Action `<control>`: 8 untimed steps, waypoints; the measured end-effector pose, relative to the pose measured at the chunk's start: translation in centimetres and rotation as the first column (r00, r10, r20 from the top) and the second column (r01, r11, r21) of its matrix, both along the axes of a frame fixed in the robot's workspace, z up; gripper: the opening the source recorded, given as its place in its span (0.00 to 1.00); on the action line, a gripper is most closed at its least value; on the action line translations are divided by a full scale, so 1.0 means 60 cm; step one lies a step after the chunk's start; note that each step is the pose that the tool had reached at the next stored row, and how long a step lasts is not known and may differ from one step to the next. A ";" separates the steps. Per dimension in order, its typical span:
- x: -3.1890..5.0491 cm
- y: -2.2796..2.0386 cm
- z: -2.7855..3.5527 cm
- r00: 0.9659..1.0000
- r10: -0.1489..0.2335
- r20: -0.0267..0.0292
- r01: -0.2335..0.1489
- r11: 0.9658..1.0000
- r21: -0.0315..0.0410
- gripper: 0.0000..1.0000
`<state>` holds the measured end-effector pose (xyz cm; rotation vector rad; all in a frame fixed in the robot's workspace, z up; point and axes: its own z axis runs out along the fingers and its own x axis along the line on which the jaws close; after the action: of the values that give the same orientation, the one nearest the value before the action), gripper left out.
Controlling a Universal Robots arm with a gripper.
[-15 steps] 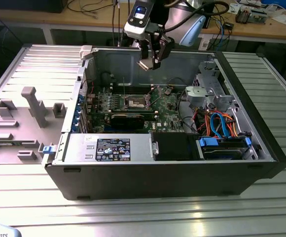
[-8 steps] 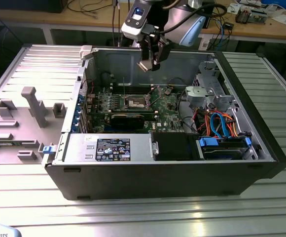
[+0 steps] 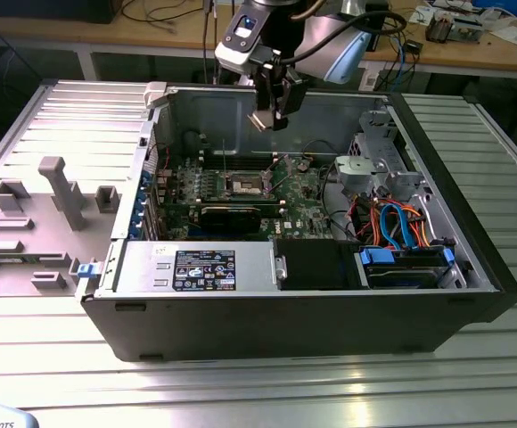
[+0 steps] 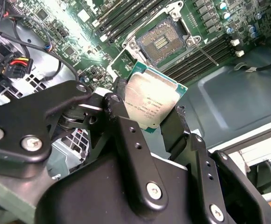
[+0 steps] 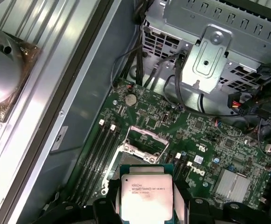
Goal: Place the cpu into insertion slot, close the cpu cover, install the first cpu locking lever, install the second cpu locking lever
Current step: 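Place the cpu into insertion slot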
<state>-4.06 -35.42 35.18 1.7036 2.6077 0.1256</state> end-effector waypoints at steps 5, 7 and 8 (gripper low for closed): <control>-0.002 0.0000 -0.004 1.000 -0.012 -0.006 0.012 1.000 0.000 0.54; -0.002 0.0000 -0.009 1.000 -0.020 -0.012 0.020 1.000 0.000 0.54; -0.002 0.0001 -0.014 0.999 -0.047 -0.017 0.047 0.999 0.000 0.54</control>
<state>-4.19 -35.42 34.35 1.7729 2.5768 0.1109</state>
